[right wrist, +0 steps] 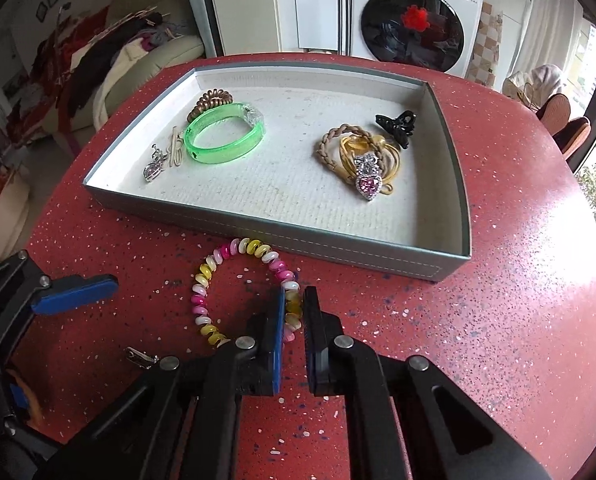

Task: Organize jewelry
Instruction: 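Grasp the star hair clip with the left tool while the right tool grasps the beaded bracelet, then carry the star clip and pink-yellow beaded bracelet over the tray with both tools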

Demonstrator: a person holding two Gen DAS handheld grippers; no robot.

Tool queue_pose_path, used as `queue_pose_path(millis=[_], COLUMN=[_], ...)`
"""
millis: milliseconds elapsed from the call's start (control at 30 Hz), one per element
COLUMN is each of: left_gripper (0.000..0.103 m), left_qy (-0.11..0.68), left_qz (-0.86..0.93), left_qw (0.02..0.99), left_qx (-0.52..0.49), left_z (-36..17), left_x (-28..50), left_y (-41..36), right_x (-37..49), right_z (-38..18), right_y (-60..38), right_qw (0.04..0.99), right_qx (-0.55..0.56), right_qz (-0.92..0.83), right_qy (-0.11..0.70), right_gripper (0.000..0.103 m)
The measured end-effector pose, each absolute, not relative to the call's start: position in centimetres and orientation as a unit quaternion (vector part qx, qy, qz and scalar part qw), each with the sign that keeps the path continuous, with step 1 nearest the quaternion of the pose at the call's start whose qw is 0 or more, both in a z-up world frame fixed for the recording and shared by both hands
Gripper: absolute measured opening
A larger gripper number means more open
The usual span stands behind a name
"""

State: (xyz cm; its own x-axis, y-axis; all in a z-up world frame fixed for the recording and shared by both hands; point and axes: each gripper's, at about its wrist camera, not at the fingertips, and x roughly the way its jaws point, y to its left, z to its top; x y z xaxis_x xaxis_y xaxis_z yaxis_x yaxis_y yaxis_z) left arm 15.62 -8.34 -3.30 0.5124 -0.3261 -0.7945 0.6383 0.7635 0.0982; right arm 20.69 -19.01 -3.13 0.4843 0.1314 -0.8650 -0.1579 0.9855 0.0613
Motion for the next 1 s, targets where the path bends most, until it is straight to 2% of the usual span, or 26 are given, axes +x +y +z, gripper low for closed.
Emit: queue_pose_path(millis=[67, 100, 200, 400, 500, 567, 600, 667, 700, 1000], left_gripper=[0.094, 0.088, 0.085, 0.066, 0.065, 0.059, 0.05, 0.046, 0.037, 0.035], left_qy=[0.414, 0.417, 0.425, 0.441, 0.443, 0.447, 0.446, 0.445, 0.444, 0.454], left_qz=[-0.295, -0.298, -0.312, -0.337, -0.334, -0.336, -0.333, -0.328, -0.326, -0.277], left_qw=[0.838, 0.834, 0.827, 0.812, 0.811, 0.809, 0.81, 0.812, 0.813, 0.837], left_qx=[0.198, 0.204, 0.196, 0.181, 0.184, 0.18, 0.182, 0.187, 0.188, 0.13], left_z=[-3.8, -4.1, -4.2, -4.1, -4.1, -4.0, -4.0, -3.9, -3.9, -3.8], left_x=[16.0, 16.1, 16.4, 16.2, 16.3, 16.1, 16.1, 15.9, 15.8, 15.9], left_y=[-8.8, -9.0, -9.3, -9.3, -9.6, -9.6, -9.5, -9.5, -9.5, -7.5], right_x=[20.4, 20.3, 20.1, 19.2, 18.7, 18.4, 18.2, 17.9, 17.8, 16.2], right_z=[-2.9, -2.8, -2.6, -2.1, -1.8, -1.7, -1.7, -1.6, -1.6, -1.2], right_y=[-19.6, -19.9, -20.5, -21.5, -21.9, -22.3, -22.4, -22.6, -22.7, -22.5], right_qw=[0.863, 0.864, 0.865, 0.869, 0.87, 0.871, 0.871, 0.871, 0.871, 0.873], right_qx=[-0.006, -0.002, 0.012, 0.034, 0.043, 0.051, 0.056, 0.064, 0.066, 0.078], right_qz=[0.08, 0.079, 0.077, 0.072, 0.07, 0.068, 0.068, 0.067, 0.067, 0.071], right_qy=[0.499, 0.498, 0.496, 0.489, 0.485, 0.484, 0.483, 0.482, 0.481, 0.476], right_gripper=[0.01, 0.01, 0.01, 0.01, 0.01, 0.01, 0.01, 0.01, 0.01, 0.01])
